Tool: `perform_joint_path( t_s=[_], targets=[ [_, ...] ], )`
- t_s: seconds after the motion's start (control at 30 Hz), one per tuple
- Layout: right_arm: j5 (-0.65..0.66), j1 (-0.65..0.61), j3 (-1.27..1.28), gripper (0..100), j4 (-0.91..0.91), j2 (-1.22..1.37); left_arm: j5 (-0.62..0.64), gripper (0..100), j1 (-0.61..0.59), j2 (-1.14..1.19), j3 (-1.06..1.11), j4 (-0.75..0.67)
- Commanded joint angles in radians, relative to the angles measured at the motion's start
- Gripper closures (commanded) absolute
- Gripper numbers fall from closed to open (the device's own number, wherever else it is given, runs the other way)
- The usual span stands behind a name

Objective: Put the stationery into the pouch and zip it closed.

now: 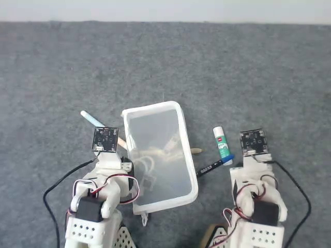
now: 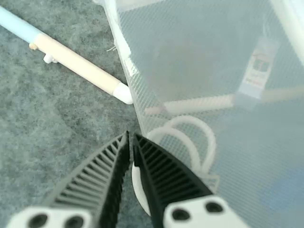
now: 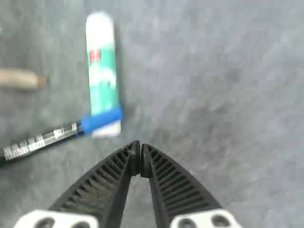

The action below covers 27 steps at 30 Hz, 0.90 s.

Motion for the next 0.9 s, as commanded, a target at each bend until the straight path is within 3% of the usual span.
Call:
perform_joint_path(
  t_s=[0.0, 0.17, 0.3, 0.5, 0.7, 0.87],
  targets=[
    [-0.011, -0.001, -0.158, 99.1, -0.013, -0.015, 0.008, 99, -0.002, -0.025, -0.012, 0.009],
    [-0.014, -0.001, -0.284, 99.1, -0.01, -0.004, 0.008, 99, -0.002, -0.025, -0.012, 0.009],
    [-0.101, -0.005, -0.356, 99.2, 0.004, -0.002, 0.008, 99, -0.002, -0.025, -0.012, 0.009],
    [-0.112, -0.143, -0.482, 99.2, 0.101, -0.002, 0.008, 99, -0.002, -0.025, -0.012, 0.009],
    [-0.11, -0.203, -0.508, 99.1, 0.163, 0.012, 0.008, 99, -0.002, -0.025, -0.012, 0.009],
    [-0.115, -0.245, -0.58, 98.9, 0.197, 0.193, 0.008, 99, -0.002, -0.025, -0.012, 0.009]
  ],
)
